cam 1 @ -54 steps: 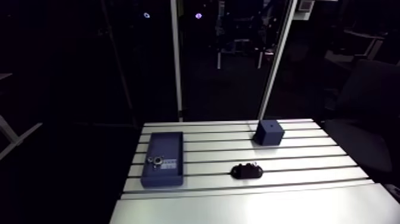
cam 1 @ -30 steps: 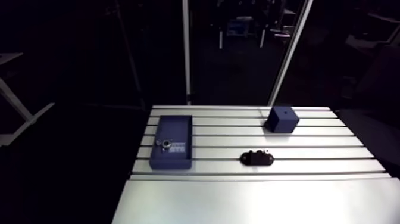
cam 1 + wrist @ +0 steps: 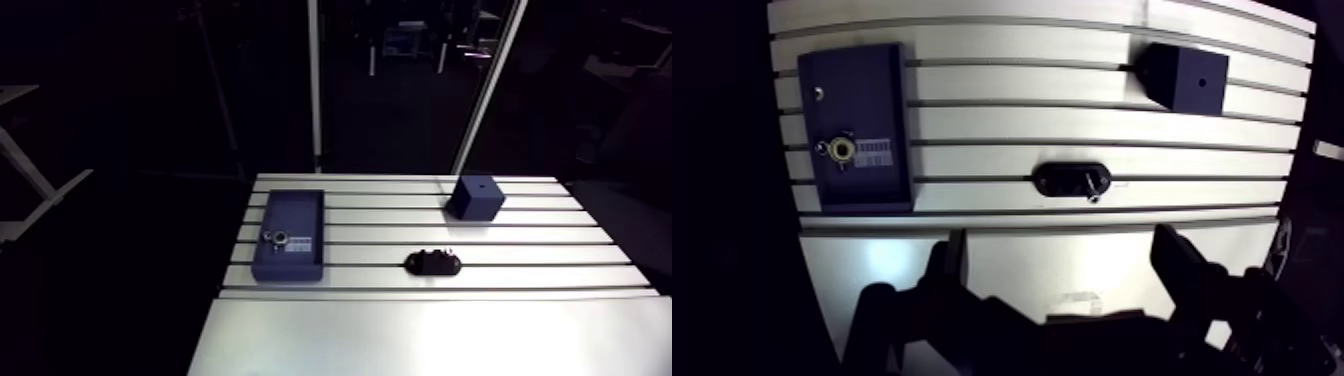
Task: Pick up the M10 bolt and insert it into the hole until fully seated.
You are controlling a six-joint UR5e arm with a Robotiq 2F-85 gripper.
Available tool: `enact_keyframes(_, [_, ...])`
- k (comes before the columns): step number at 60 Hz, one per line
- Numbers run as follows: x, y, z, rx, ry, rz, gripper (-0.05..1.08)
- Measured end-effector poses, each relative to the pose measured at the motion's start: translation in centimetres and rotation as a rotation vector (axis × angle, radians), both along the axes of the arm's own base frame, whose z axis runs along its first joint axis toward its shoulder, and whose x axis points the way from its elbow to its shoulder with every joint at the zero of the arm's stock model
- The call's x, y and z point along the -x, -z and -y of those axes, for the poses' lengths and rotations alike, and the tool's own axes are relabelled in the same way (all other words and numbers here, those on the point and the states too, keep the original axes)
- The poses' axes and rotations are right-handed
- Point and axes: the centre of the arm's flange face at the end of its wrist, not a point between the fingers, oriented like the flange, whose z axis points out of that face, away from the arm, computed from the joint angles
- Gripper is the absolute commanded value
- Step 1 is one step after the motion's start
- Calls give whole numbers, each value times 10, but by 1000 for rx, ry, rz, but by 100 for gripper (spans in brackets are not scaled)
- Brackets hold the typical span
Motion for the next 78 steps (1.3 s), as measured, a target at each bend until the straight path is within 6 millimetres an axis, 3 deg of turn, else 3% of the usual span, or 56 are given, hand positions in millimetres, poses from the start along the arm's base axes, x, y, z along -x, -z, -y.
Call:
enact_keyframes(14, [-1,12,-15,1,-24,-31,1])
enact_keyframes(36, [-28,34,-67,0,-9,-131,1])
enact_keyframes(78, [-57,113,-106,62,10,-216,1])
